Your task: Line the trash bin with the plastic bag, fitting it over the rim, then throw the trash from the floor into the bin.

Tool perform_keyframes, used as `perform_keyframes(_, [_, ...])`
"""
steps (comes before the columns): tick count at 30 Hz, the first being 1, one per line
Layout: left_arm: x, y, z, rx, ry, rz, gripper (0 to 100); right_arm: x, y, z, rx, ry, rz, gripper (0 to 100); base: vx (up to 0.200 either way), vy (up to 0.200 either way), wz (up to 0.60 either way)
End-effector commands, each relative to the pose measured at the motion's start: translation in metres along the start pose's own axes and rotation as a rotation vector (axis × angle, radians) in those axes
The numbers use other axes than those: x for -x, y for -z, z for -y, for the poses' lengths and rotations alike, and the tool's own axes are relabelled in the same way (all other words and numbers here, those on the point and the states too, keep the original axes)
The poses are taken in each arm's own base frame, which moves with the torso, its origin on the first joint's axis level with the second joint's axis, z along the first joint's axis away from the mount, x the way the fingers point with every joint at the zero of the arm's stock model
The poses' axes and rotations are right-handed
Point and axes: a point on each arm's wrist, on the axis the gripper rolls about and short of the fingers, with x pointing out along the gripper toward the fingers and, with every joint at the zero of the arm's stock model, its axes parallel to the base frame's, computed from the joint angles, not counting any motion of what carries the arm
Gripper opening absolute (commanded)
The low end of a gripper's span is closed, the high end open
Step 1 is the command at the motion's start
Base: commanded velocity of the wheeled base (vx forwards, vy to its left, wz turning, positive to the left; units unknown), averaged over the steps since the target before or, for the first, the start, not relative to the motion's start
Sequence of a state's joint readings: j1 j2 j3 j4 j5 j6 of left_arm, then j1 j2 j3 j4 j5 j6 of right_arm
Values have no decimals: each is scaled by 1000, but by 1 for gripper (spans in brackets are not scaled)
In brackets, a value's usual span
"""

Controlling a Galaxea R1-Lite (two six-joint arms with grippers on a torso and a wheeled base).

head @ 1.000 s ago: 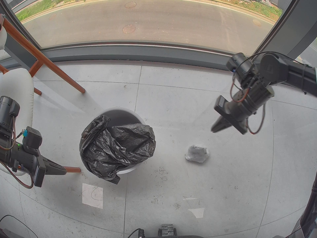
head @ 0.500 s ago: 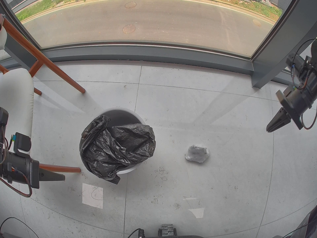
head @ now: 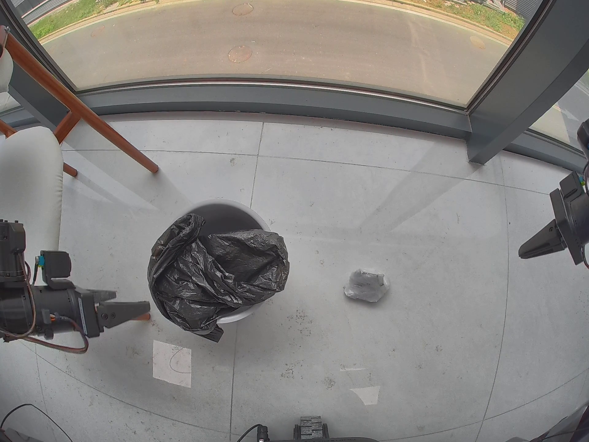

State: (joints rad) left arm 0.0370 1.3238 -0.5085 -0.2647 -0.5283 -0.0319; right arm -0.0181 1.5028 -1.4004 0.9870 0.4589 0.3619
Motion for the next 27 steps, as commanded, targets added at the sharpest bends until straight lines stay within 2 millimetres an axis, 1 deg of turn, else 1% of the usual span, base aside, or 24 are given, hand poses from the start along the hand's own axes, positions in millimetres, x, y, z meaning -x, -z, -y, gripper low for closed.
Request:
perform_keyframes(1, [-73,36,-56,34,-149,-28,100,6,31,8,11,14,61,0,0,0,0])
perform_keyframes(4, [-81,33,-62,10,-146,27,100,7,32,7,15,18,66,0,0,0,0])
perform_keyframes(5, [-87,34,-65,1,-148,37,100,10,34,7,20,18,76,0,0,0,0])
perform_keyframes(6, [-87,34,-65,1,-148,37,100,10,34,7,20,18,76,0,0,0,0])
perform_keyframes(8, [-98,40,-71,2,-144,27,100,13,33,6,23,14,92,0,0,0,0])
perform_keyframes(11, [-105,44,-75,-21,-117,22,100,11,34,6,24,15,88,0,0,0,0])
perform_keyframes(14, [-114,45,-80,-54,-109,43,100,10,35,7,25,14,87,0,0,0,0])
perform_keyframes(18, [-121,45,-85,-81,-121,95,100,10,34,7,23,15,85,0,0,0,0])
perform_keyframes(27, [-125,42,-84,-96,-112,120,100,8,35,8,20,15,78,0,0,0,0])
